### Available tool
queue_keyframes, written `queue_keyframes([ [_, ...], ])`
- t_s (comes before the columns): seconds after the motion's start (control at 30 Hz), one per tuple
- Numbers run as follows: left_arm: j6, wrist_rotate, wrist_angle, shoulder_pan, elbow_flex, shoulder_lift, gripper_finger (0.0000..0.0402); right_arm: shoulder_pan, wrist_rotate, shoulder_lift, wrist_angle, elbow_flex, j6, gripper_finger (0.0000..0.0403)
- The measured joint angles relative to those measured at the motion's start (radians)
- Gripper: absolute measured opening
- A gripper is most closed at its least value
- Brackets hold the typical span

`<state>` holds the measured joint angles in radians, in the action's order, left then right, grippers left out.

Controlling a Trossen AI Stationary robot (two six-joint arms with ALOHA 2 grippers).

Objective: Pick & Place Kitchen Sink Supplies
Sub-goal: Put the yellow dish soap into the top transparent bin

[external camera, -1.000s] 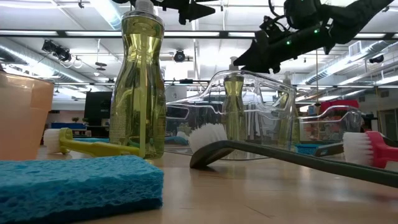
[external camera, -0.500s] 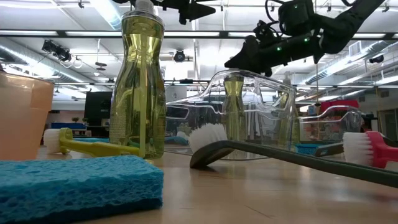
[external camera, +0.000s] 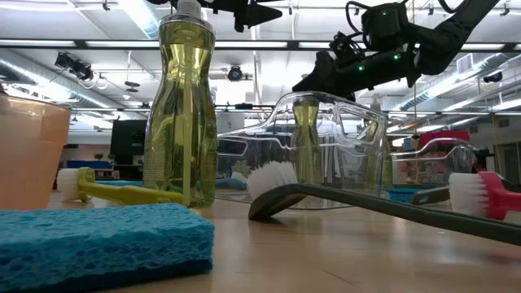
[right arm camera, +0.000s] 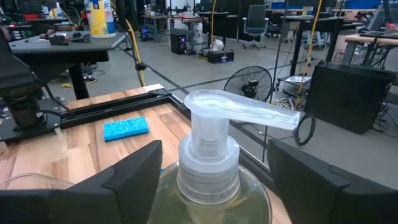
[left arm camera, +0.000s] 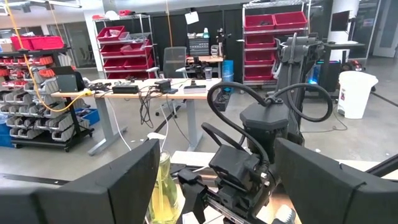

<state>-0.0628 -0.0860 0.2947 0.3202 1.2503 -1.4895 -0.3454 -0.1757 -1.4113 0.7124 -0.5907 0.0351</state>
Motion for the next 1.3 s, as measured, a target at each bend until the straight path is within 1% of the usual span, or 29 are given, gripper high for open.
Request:
queue_keyframes([
  [0.43,0.001,0.0,0.0,0.0,0.0,0.0,0.0321,0.0,0.012,0.001,0.002,0.0,0.01,0.0145],
  [0.6,0.005,0.0,0.0,0.0,0.0,0.0,0.0321,0.0,0.012,0.002,0.004,0.0,0.008,0.0109],
  [0.73,0.056,0.0,0.0,0.0,0.0,0.0,0.0321,0.0,0.05,0.002,0.011,0.0,-0.003,0.0106],
  [0.93,0.054,0.0,0.0,-0.004,0.0,0.0,0.0321,0.005,0.063,0.042,-0.015,0.004,-0.017,0.0107],
  [1.07,0.051,0.0,0.0,-0.01,0.0,0.0,0.0321,0.005,0.025,0.118,-0.031,0.004,-0.02,0.0106],
  [1.2,0.052,-0.001,0.0,-0.01,0.0,0.0,0.0321,0.005,-0.012,0.202,-0.088,0.003,-0.03,0.0106],
  [1.3,0.052,-0.001,0.0,-0.01,0.0,0.0,0.0321,0.006,-0.056,0.274,-0.11,0.003,-0.051,0.0106],
])
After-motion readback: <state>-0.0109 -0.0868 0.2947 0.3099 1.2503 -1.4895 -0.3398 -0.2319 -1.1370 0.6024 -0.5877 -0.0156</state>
